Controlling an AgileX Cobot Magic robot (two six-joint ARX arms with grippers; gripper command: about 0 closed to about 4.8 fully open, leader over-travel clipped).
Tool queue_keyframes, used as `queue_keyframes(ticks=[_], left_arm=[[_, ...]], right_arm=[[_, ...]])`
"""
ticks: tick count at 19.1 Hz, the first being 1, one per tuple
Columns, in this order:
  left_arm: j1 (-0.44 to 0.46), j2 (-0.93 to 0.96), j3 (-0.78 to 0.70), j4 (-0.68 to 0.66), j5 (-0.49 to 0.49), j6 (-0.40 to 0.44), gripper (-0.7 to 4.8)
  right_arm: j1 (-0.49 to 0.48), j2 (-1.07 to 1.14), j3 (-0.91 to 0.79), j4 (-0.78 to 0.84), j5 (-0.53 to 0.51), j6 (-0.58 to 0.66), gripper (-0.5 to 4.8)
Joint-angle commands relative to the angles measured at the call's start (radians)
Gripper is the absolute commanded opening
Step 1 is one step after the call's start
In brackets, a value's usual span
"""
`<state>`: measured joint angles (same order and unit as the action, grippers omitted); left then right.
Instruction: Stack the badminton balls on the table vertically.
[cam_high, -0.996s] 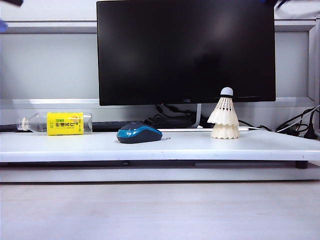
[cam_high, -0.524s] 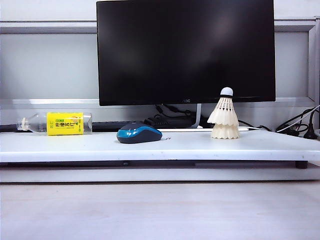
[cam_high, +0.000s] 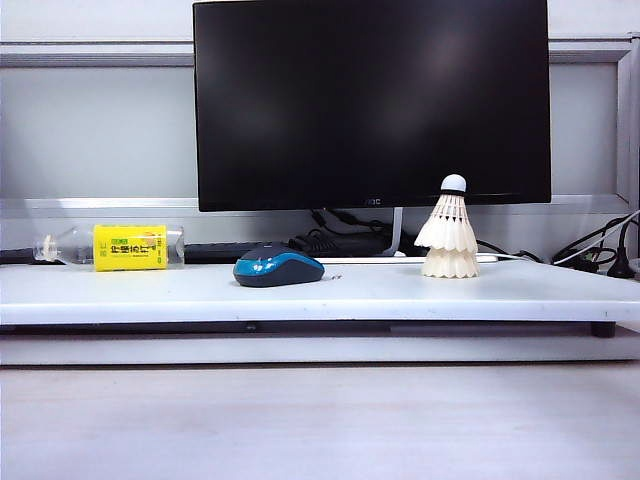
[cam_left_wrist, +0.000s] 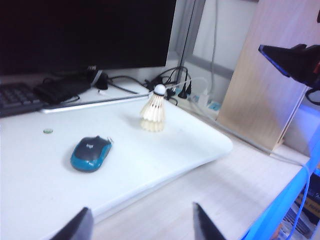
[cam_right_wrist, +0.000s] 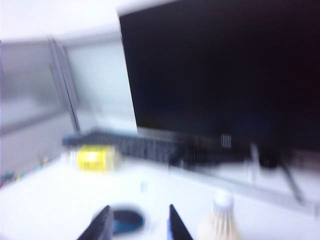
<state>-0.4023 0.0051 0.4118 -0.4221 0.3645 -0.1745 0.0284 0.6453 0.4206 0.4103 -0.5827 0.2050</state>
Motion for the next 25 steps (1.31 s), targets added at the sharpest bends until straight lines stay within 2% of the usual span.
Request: queue_keyframes(ticks=[1, 2, 4, 6, 7, 11, 14, 18, 20, 25], left_arm=[[0.000, -0.004, -0.058, 0.090, -0.127, -0.023, 2.68], [0.000, -0.004, -0.078, 0.109, -0.153, -0.025, 2.67], [0.000, -0.004, -0.147, 0.163, -0.201, -0.051, 2.47], [0.000, -0.004, -0.209, 0.217, -0.208, -0.065, 1.65], [0.000, -0.004, -0.233, 0.239, -0.208, -0.071, 1.45], [0.000, -0.004, -0.293, 0.268, -0.225, -0.069, 1.39], [0.000, -0.004, -0.313, 0.292, -0.262, -0.068, 0.46], [0.000, -0.004, -0.328, 0.298, -0.299, -0.041, 0.40], [0.000, -0.004, -0.341, 0.297, -0.299, -0.029, -0.01], [0.000, -0.004, -0.355, 0.297, -0.297, 0.035, -0.06]], right_arm=[[0.001, -0.008, 0.003, -0.150, 0.022, -0.018, 1.02], [0.001, -0.009, 0.003, -0.177, 0.047, -0.031, 0.61], [0.001, -0.009, -0.001, -0.202, 0.082, -0.060, 0.29], [0.001, -0.011, -0.018, -0.200, 0.120, -0.076, -0.05], [0.001, -0.011, -0.031, -0.197, 0.130, -0.080, -0.05], [0.001, -0.039, -0.134, -0.148, 0.188, -0.082, -0.05], [0.002, -0.107, -0.215, -0.141, 0.256, -0.078, -0.05], [0.002, -0.208, -0.285, -0.149, 0.349, -0.057, -0.05], [0.002, -0.248, -0.307, -0.157, 0.385, -0.048, -0.05], [0.002, -0.278, -0.353, -0.174, 0.386, -0.049, -0.05]])
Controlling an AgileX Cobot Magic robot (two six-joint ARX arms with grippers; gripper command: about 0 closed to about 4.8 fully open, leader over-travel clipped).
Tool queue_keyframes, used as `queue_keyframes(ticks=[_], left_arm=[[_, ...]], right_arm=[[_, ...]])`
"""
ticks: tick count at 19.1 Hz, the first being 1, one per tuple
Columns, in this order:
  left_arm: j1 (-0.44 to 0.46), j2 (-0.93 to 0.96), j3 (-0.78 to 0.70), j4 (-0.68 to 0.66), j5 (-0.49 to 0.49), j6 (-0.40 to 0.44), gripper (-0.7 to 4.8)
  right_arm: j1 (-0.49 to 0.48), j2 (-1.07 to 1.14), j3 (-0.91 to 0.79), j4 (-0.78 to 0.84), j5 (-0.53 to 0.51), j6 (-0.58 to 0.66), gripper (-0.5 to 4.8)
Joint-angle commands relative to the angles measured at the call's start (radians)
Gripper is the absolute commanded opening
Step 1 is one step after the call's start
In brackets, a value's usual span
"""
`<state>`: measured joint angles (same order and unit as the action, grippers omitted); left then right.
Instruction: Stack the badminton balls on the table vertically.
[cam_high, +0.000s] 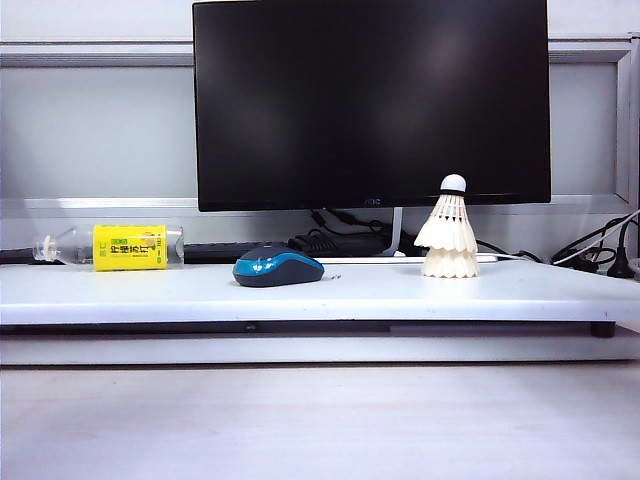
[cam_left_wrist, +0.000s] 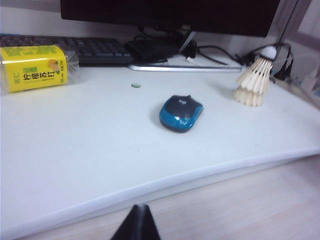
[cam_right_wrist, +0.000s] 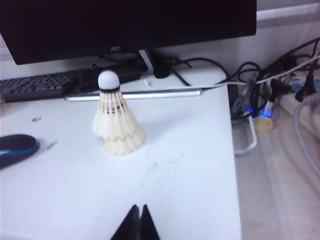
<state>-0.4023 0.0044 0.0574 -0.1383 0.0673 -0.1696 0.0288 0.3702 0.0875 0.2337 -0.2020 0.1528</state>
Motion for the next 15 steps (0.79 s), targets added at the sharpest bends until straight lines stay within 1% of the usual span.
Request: queue_keyframes(ticks=[1, 7, 15], left_arm=[[0.000, -0.003, -0.002, 0.013, 0.005, 0.040, -0.06], [0.000, -0.003, -0.003, 0.012, 0.007, 0.064, -0.06], [0.000, -0.003, -0.053, 0.012, 0.003, 0.064, -0.06]], right_arm=[[0.001, -0.003, -0.034, 0.003, 0.005, 0.004, -0.05], [0.001, -0.003, -0.068, 0.002, 0.006, 0.004, -0.05], [0.001, -0.003, -0.076, -0.054, 0.028, -0.008, -0.04]])
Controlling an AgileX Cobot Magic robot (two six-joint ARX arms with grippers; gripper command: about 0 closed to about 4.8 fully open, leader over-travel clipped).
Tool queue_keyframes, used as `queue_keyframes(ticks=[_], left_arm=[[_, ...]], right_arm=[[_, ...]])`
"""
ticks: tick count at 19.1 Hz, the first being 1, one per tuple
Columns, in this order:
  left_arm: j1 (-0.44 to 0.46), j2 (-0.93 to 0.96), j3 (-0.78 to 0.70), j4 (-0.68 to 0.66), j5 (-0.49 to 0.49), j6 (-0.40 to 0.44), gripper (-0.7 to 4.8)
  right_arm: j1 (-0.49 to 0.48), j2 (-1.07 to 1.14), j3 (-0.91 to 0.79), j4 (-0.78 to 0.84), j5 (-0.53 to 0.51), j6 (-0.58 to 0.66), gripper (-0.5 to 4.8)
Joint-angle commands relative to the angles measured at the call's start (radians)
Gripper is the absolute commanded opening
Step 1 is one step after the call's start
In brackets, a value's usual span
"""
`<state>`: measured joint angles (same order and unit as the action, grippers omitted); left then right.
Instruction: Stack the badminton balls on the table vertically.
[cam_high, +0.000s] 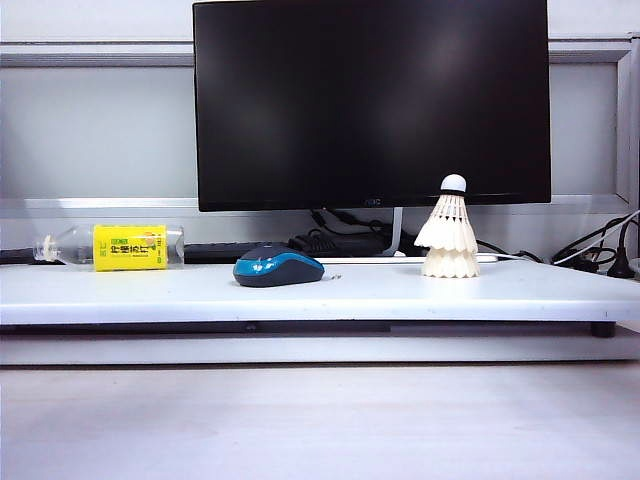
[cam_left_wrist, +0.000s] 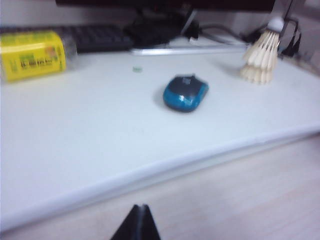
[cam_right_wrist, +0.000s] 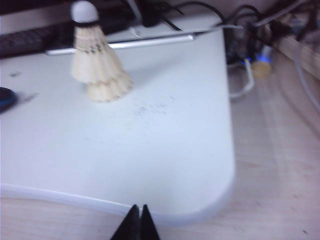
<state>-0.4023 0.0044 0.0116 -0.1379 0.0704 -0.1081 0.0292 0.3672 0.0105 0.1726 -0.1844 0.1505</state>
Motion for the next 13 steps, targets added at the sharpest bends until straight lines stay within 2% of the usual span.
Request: queue_keyframes(ticks=[1, 4, 9, 13], left_arm=[[0.000, -0.003, -0.007, 0.013, 0.000, 0.003, -0.06], [0.000, -0.003, -0.007, 0.021, -0.004, 0.003, -0.06], [0.000, -0.003, -0.007, 0.019, -0.006, -0.001, -0.05], [0.000, -0.003, -0.007, 0.018, -0.003, -0.047, -0.05]], right_arm=[[0.001, 0.000, 0.001, 0.008, 0.011, -0.006, -0.04], [0.001, 0.000, 0.001, -0.013, 0.011, -0.024, -0.04], [0.001, 0.006, -0.001, -0.141, 0.011, -0.071, -0.04], [0.001, 0.006, -0.001, -0.160, 0.011, -0.074, -0.04]])
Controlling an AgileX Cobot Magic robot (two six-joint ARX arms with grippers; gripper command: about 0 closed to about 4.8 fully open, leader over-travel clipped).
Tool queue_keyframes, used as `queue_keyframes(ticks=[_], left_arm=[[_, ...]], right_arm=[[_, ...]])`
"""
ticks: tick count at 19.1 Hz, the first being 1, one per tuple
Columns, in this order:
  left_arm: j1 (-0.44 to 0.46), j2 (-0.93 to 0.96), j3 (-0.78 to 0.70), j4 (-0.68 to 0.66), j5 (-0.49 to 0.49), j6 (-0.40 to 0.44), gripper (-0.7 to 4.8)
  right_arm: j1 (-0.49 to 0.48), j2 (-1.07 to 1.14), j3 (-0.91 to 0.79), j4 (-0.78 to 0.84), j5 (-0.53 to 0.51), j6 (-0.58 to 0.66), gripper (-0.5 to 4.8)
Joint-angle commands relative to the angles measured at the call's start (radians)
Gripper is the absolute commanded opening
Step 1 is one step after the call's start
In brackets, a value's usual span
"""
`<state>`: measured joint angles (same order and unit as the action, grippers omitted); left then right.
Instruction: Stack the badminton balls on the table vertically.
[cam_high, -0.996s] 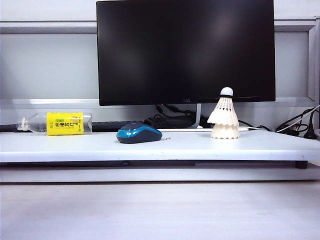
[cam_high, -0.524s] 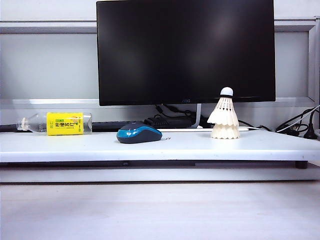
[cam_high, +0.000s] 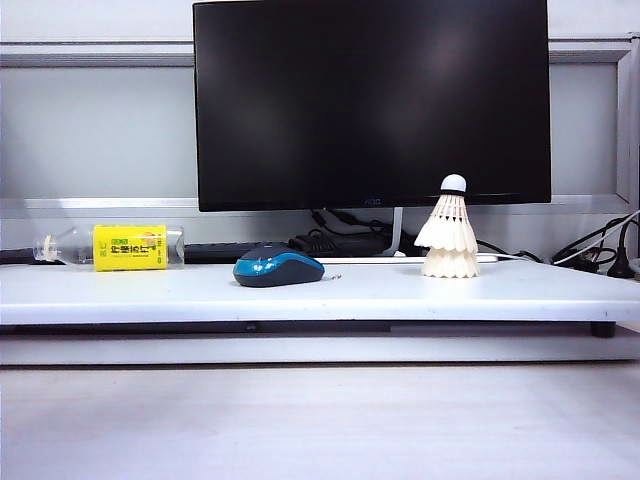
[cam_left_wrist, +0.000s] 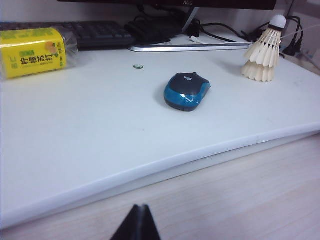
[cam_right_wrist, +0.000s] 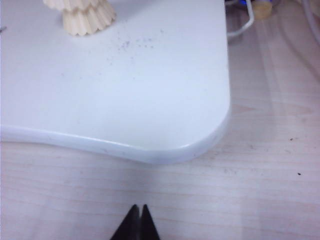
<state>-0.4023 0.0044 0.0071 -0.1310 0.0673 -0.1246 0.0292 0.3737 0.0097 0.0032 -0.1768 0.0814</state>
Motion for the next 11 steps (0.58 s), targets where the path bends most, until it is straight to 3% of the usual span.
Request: queue_keyframes(ticks=[1, 11], left_arm=[[0.000, -0.003, -0.002, 0.011, 0.000, -0.032, -0.05], [0.000, -0.003, -0.002, 0.011, 0.000, -0.032, -0.05]], right_arm=[[0.001, -0.001, 0.000, 0.009, 0.003, -0.005, -0.04], [0.001, -0.001, 0.000, 0.001, 0.001, -0.004, -0.04]])
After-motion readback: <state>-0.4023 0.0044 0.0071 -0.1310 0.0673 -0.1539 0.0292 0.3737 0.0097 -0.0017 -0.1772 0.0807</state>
